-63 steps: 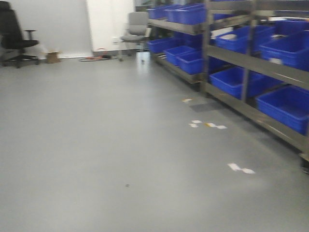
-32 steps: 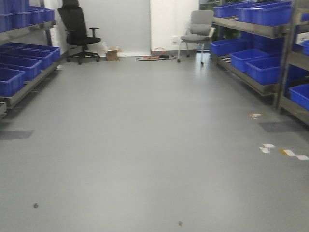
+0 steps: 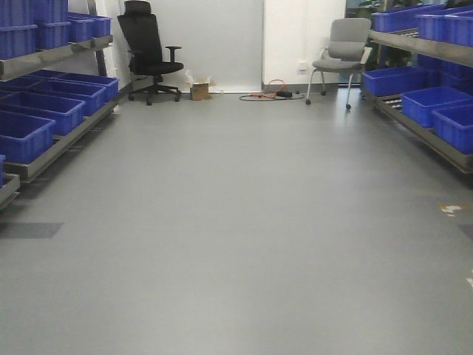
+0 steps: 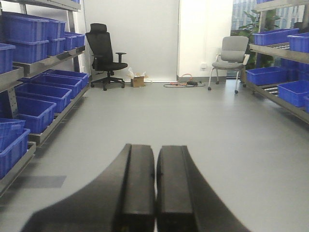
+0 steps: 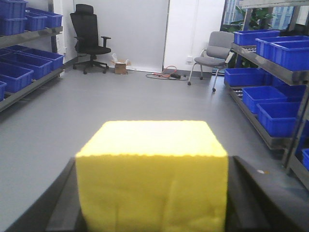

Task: Place yellow foam block on left shelf second layer
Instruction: 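Turn and drive the base toward the shelf of blue bins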

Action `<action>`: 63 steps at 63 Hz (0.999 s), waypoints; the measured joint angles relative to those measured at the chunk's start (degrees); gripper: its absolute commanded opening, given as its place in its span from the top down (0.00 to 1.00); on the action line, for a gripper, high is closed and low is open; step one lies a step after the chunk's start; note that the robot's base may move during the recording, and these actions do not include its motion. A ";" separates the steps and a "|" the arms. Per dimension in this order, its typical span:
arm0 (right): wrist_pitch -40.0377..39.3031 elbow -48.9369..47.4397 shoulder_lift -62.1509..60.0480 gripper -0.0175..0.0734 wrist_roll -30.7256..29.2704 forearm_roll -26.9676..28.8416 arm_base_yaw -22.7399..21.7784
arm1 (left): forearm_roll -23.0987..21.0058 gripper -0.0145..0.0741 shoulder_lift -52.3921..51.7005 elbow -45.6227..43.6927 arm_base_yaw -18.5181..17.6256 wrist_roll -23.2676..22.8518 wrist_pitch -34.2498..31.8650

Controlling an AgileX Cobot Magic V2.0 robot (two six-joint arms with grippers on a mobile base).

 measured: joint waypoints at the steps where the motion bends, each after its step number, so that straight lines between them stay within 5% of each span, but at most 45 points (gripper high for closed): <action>1: 0.00 0.00 0.00 0.27 0.00 0.00 0.00 | 0.00 0.70 0.00 0.00 0.00 0.00 0.00; 63: 0.00 0.00 0.00 0.27 0.00 0.00 0.00 | 0.00 0.70 0.00 0.00 0.00 0.00 0.00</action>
